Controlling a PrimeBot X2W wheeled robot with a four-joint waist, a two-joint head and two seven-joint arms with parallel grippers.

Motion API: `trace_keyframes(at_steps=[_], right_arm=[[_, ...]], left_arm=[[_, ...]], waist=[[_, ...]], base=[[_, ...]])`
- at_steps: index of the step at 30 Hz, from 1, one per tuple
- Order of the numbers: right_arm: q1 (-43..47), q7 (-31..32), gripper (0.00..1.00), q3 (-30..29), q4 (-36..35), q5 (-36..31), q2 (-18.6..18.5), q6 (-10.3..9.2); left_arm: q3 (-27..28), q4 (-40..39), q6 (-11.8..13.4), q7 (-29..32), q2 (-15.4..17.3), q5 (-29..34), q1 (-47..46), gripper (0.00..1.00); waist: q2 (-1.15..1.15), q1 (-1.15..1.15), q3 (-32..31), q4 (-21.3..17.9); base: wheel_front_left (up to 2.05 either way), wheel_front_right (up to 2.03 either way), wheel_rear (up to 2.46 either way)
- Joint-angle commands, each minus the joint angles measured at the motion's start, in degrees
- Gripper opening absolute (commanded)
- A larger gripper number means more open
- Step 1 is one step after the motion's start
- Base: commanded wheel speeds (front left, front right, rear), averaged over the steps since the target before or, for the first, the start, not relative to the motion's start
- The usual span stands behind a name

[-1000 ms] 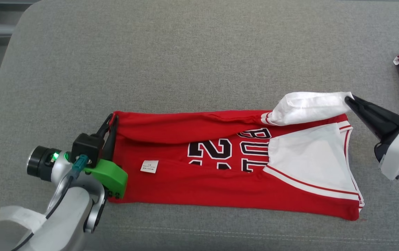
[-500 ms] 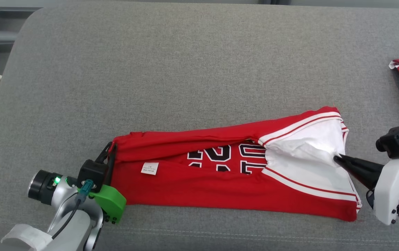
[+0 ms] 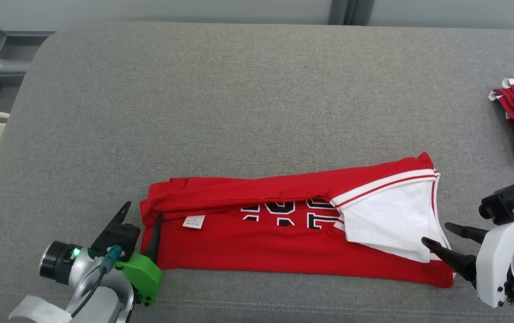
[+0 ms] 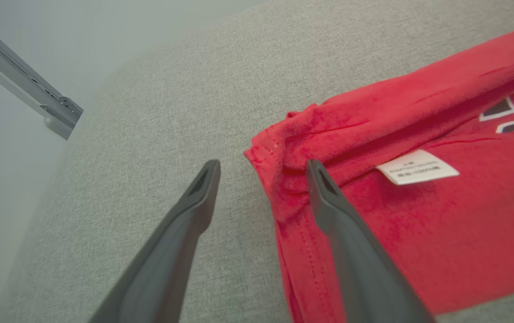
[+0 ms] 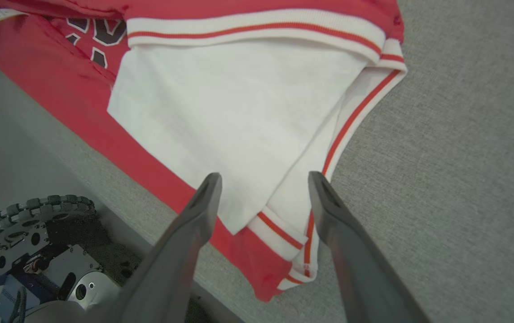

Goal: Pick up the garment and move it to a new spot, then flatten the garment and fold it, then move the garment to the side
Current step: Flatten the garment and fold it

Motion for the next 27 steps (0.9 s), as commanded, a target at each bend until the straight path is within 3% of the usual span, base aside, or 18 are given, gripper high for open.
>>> trace_keyframes(at_steps=[1,10,18,24,27], right_arm=[[1.3,-0.7,1.0,-0.5,0.6,0.3,0.5,-0.05],[5.6,-8.6,1.0,-8.7,5.2,-0.6,5.9,-0.03],[10.8,-18.0,1.0,-21.4,10.8,-5.7,16.4,-0.03],[13.6,-21.9,1.0,-31.4,12.6,-11.8,26.0,-0.03],[15.4,-23.1,1.0,-36.8,12.1,-17.0,32.2,-0.03]], left_arm=[[0.5,0.2,0.0,0.2,-0.1,-0.7,0.9,1.0],[7.8,-5.3,2.5,-0.8,-1.0,-8.2,6.8,1.0],[17.3,-16.8,4.5,-1.0,-3.6,-10.5,13.6,1.0],[23.6,-22.9,2.0,-1.1,-6.6,-8.3,18.1,1.0],[26.3,-24.2,-0.7,-1.1,-8.1,-6.7,20.1,1.0]], waist=[[0.0,0.0,-0.9,0.0],[0.0,0.0,-4.8,0.7],[0.0,0.0,-8.2,1.0],[0.0,0.0,-10.0,0.9],[0.0,0.0,-11.0,0.8]], base=[[0.0,0.0,0.0],[0.0,0.0,0.0],[0.0,0.0,0.0],[0.0,0.0,0.0],[0.0,0.0,0.0]])
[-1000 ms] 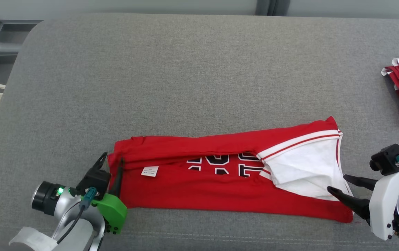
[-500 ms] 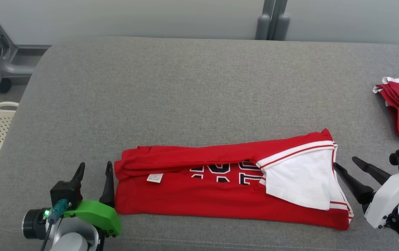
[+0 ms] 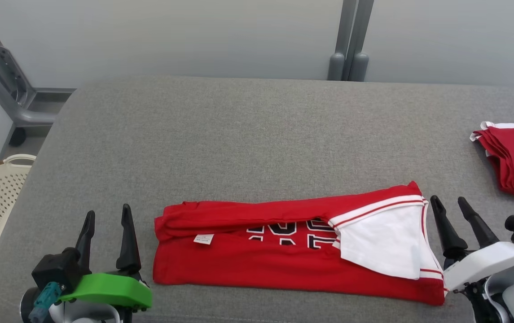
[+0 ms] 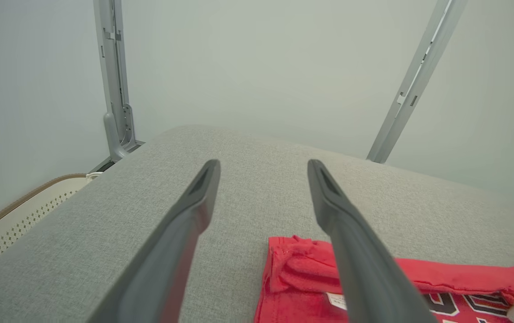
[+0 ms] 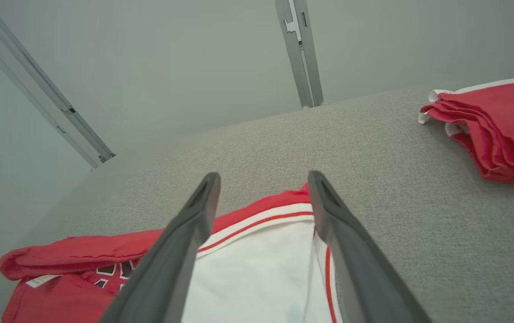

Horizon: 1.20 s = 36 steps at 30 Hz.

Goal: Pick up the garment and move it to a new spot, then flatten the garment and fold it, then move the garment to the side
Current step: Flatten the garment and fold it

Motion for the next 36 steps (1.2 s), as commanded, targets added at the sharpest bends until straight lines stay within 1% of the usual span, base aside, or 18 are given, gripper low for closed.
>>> trace_keyframes(at_steps=[1,4,8,12,13,17,21,26,33,36], right_arm=[[1.1,-0.7,1.0,-1.7,-0.7,-2.2,1.9,-0.01],[2.2,-1.3,1.0,-5.0,-1.7,-7.0,5.9,-0.01],[3.1,-1.4,1.0,-7.2,-3.0,-12.8,10.4,-0.01],[3.5,-1.3,1.0,-8.1,-3.6,-17.4,13.4,-0.01],[3.5,-1.3,1.0,-8.1,-3.6,-17.4,13.4,-0.01],[4.0,-1.1,1.0,-8.3,-3.0,-20.9,14.9,0.0],[4.4,-0.9,1.0,-8.5,-2.3,-22.8,15.3,0.0],[4.7,-0.5,1.0,-9.1,-2.6,-23.4,15.8,0.0],[4.5,0.4,1.0,-9.1,-3.1,-23.6,16.1,0.0],[4.3,1.3,1.0,-9.7,-3.3,-23.7,15.8,-0.01]], left_arm=[[1.0,-0.3,-1.1,-0.1,-0.4,0.8,1.2,1.0],[2.1,0.5,-3.0,-0.1,-1.0,1.4,2.1,1.0],[2.8,2.3,-4.8,-0.2,-1.4,2.4,1.8,1.0],[2.2,5.0,-6.4,-0.2,-1.1,3.3,0.5,1.0],[2.2,5.0,-6.4,-0.2,-1.1,3.3,0.5,1.0],[1.1,7.4,-8.2,0.3,-0.4,3.1,-0.1,1.0],[0.8,8.8,-9.2,0.7,0.1,2.6,-0.6,1.0],[0.8,9.2,-8.9,0.5,0.0,2.7,-1.0,1.0],[0.6,9.7,-9.1,0.3,-0.1,2.5,-1.2,1.0],[0.4,9.7,-8.7,0.4,-0.3,2.7,-1.4,1.0]], waist=[[0.0,0.0,-0.6,-0.1],[0.0,0.0,-0.8,-0.2],[0.0,0.0,-0.8,-0.4],[0.0,0.0,-0.7,-0.7],[0.0,0.0,-0.7,-0.7],[0.0,0.0,-0.6,-1.0],[0.0,0.0,-0.6,-0.9],[0.0,0.0,-0.5,-0.8],[0.0,0.0,-0.3,-1.0],[0.0,0.0,-0.1,-1.0]], base=[[0.0,0.0,0.0],[0.0,0.0,0.0],[0.0,0.0,0.0],[0.0,0.0,0.0],[0.0,0.0,0.0],[0.0,0.0,0.0],[0.0,0.0,0.0],[0.0,0.0,0.0],[0.0,0.0,0.0],[0.0,0.0,0.0]])
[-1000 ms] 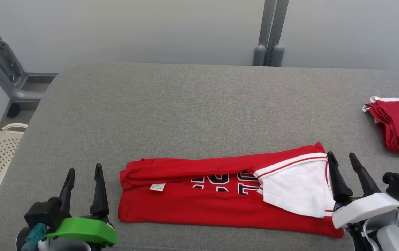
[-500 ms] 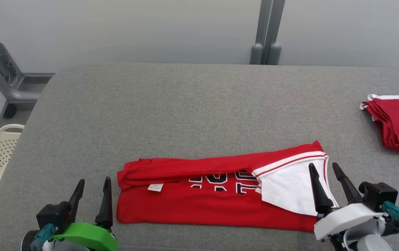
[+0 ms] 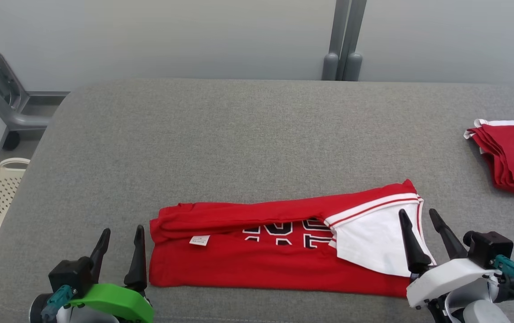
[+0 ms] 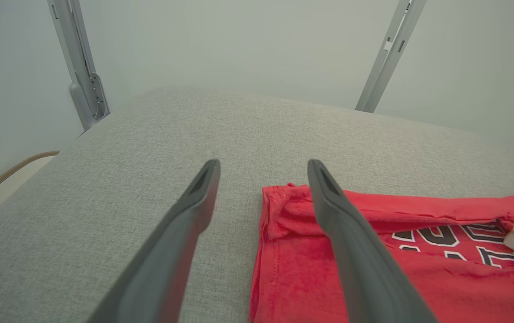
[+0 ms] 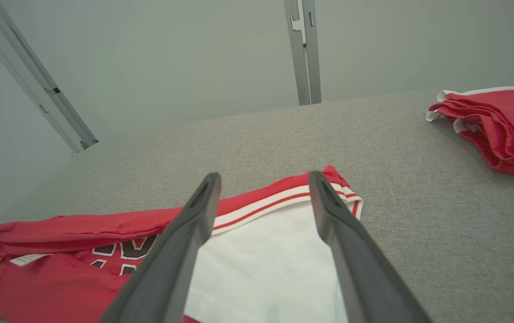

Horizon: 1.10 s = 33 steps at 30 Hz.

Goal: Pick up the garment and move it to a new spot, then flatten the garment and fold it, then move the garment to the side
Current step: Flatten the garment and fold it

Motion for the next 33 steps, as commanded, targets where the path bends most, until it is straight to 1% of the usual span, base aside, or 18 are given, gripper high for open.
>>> trace_keyframes(at_steps=[1,3,9,11,14,16,19,21,25,33], right_arm=[[0.2,0.8,1.0,-0.7,-0.1,-0.6,-0.3,0.0],[-0.2,3.3,1.0,-2.3,0.5,-1.1,-0.2,-0.01],[-2.4,14.4,1.0,-7.2,0.3,-2.9,-0.2,-0.01],[-3.2,18.6,1.0,-8.0,-0.2,-3.8,-0.6,0.0],[-4.0,24.8,1.0,-7.2,-0.9,-4.5,-1.7,0.0],[-4.6,28.2,1.0,-7.0,-0.9,-5.3,-2.7,-0.02],[-5.3,32.2,1.0,-8.1,-0.3,-5.9,-2.7,-0.01],[-5.9,33.7,1.0,-10.0,0.1,-6.8,-2.5,-0.05],[-6.6,35.5,1.0,-11.1,0.7,-6.9,-1.1,-0.01],[-6.7,38.4,1.0,-12.6,2.6,-8.0,0.0,-0.01]], left_arm=[[-0.1,-0.2,0.3,-0.2,-0.1,0.1,-0.8,1.0],[-0.1,-0.2,0.4,-0.2,0.0,0.1,-0.9,1.0],[-0.3,-0.3,0.3,-0.3,0.0,0.1,-1.3,1.0],[-0.4,-0.3,0.4,-0.3,0.0,0.1,-1.5,1.0],[-0.6,-0.2,0.1,-0.2,-0.3,-0.3,-1.9,1.0],[-0.8,-0.2,-0.1,-0.3,-0.6,-0.4,-2.2,1.0],[-1.2,-0.2,-0.3,-0.3,-0.8,-0.2,-2.7,1.0],[-1.4,-0.2,-0.4,-0.3,-0.9,0.0,-3.0,1.0],[-1.6,0.0,-0.5,-0.4,-1.0,0.1,-3.5,1.0],[-2.5,0.3,-1.1,-0.4,-1.2,0.3,-4.3,1.0]], waist=[[0.0,0.0,0.1,0.0],[0.0,0.0,0.3,-0.1],[0.0,0.0,1.0,-0.1],[0.0,0.0,1.4,-0.1],[0.0,0.0,2.0,0.2],[0.0,0.0,2.5,0.4],[0.0,0.0,3.5,0.9],[0.0,0.0,4.1,1.3],[0.0,0.0,4.9,1.9],[0.0,0.0,6.6,3.1]], base=[[0.0,0.0,0.0],[0.0,0.0,0.0],[0.0,0.0,0.0],[0.0,0.0,0.0],[0.0,0.0,0.0],[0.0,0.0,0.0],[0.0,0.0,0.0],[0.0,0.0,0.0],[0.0,0.0,0.0],[0.0,0.0,0.0]])
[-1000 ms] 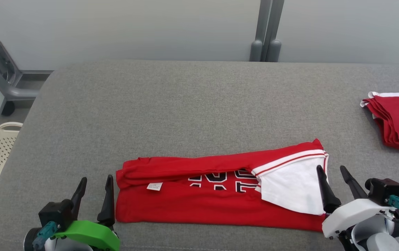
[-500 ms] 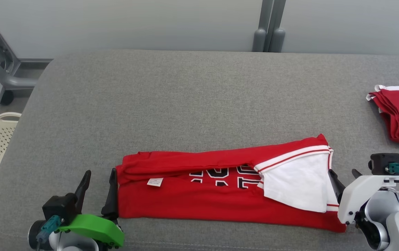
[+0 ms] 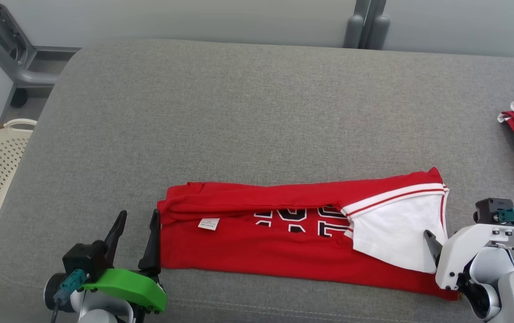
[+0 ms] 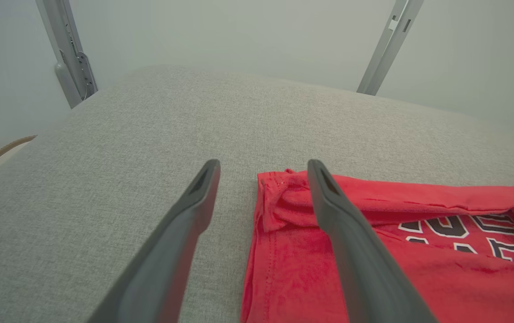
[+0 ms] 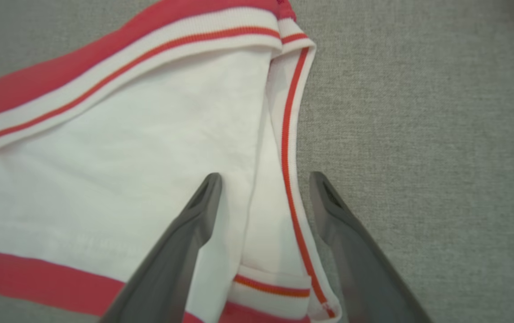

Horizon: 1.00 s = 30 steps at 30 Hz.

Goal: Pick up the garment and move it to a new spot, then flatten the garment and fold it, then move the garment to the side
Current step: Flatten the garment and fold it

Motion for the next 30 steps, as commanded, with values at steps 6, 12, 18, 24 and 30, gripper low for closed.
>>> trace_keyframes(at_steps=[6,12,18,24,30], right_arm=[[-0.5,2.1,1.0,-2.5,1.4,-1.8,0.7,-0.01],[-1.8,3.4,1.0,-2.9,2.4,-1.0,1.3,-0.01],[-2.8,6.1,0.47,-3.0,4.0,-0.5,2.1,0.01],[-3.4,6.0,0.0,-4.6,3.5,-2.0,2.3,-0.07],[-3.8,5.1,0.0,-9.4,1.9,-4.1,2.2,-0.1]], left_arm=[[-0.4,-0.1,-0.3,0.0,-0.1,0.0,-1.2,1.0],[-0.6,0.4,-0.7,-0.1,-0.1,-0.3,-1.9,1.0],[-1.0,0.7,-0.7,-0.1,-0.4,-0.4,-2.8,1.0],[-0.8,1.2,-0.4,-0.2,-0.5,-0.9,-2.8,1.0],[-0.5,1.3,-0.5,-0.3,-0.3,-0.9,-2.8,1.0]], waist=[[0.0,0.0,1.4,0.9],[0.0,0.0,2.5,1.4],[0.0,0.0,3.6,2.0],[0.0,0.0,3.6,1.9],[0.0,0.0,3.1,1.2]], base=[[0.0,0.0,0.0],[0.0,0.0,0.0],[0.0,0.0,0.0],[0.0,0.0,0.0],[0.0,0.0,0.0]])
